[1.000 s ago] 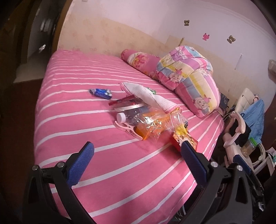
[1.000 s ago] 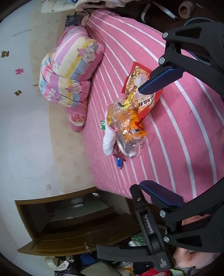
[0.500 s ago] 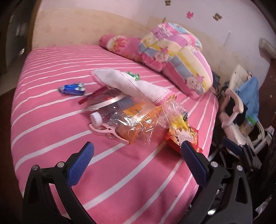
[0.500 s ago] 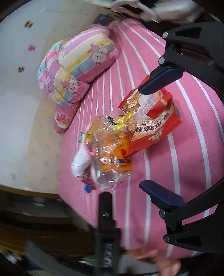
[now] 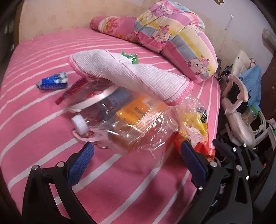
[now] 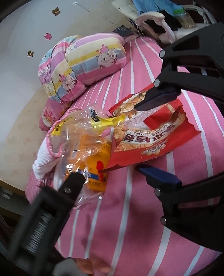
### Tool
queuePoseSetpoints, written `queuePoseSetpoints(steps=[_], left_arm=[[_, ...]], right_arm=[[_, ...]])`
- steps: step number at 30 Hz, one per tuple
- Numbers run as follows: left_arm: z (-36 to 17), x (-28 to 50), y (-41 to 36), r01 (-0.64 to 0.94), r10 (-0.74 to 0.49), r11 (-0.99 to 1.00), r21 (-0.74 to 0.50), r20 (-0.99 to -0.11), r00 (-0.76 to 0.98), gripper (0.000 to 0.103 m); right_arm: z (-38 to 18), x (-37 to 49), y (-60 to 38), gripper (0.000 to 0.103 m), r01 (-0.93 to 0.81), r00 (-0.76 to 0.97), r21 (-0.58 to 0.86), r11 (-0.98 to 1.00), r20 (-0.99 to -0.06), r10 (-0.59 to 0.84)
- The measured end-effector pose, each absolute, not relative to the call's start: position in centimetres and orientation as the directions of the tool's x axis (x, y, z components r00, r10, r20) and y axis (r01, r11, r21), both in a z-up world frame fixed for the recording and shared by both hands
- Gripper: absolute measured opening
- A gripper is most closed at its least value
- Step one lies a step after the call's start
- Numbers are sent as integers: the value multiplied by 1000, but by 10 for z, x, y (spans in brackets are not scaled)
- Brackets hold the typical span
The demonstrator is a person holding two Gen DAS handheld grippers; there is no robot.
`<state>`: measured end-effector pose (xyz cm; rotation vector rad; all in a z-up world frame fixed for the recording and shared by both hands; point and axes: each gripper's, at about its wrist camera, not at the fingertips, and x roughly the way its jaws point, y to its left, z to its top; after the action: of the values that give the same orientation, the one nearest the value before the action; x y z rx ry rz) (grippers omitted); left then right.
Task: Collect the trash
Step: 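Grasp the red snack bag with the right tool while the left tool grasps a clear plastic bag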
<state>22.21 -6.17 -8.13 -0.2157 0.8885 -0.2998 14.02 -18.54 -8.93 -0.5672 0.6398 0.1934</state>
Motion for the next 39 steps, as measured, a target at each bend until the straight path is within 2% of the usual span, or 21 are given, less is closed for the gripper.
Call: queuePoseSetpoints(steps=[2, 4, 5, 7, 9, 11, 12, 16, 22, 30, 34, 39], left_arm=[[-84, 228, -68, 163, -339, 939, -302, -738, 583, 92], [-86, 233, -72, 150, -322, 945, -290, -752, 575, 83], [-89, 235, -73, 139, -313, 948, -286, -761, 568, 82], [-94, 240, -75, 123, -306, 950, -287, -775, 553, 71], [-96, 243, -76, 113, -309, 948, -297, -781, 543, 64], [-95, 243, -78, 114, -312, 947, -300, -777, 547, 57], [-95, 243, -78, 115, -310, 948, -298, -776, 549, 53], [-92, 239, -76, 118, -323, 943, -312, -768, 553, 41], [-83, 230, -65, 128, -392, 912, -391, -731, 559, 31], [-70, 209, -37, 87, -465, 852, -516, -671, 578, 30], [-71, 193, -23, 40, -486, 822, -569, -663, 569, 30], [-78, 171, -22, 8, -463, 837, -547, -700, 544, 30]], right_arm=[[-93, 142, -185, 57, -337, 792, -457, 823, -610, -14], [-98, 145, -186, 51, -338, 787, -469, 816, -617, -29], [-99, 146, -184, 47, -339, 785, -474, 813, -619, -34], [-103, 149, -184, 44, -335, 782, -491, 804, -621, -54], [-105, 150, -184, 25, -333, 779, -495, 803, -624, -62], [-106, 152, -186, 13, -330, 773, -490, 807, -631, -66], [-106, 153, -186, 11, -330, 771, -486, 809, -634, -67], [-101, 154, -188, 9, -319, 774, -469, 824, -631, -59], [-85, 148, -188, 6, -296, 806, -433, 851, -591, -21], [-50, 136, -191, 6, -243, 865, -357, 902, -500, 36], [-44, 148, -205, 6, -203, 841, -266, 942, -540, 28], [-45, 154, -218, 6, -169, 813, -201, 965, -582, 21]])
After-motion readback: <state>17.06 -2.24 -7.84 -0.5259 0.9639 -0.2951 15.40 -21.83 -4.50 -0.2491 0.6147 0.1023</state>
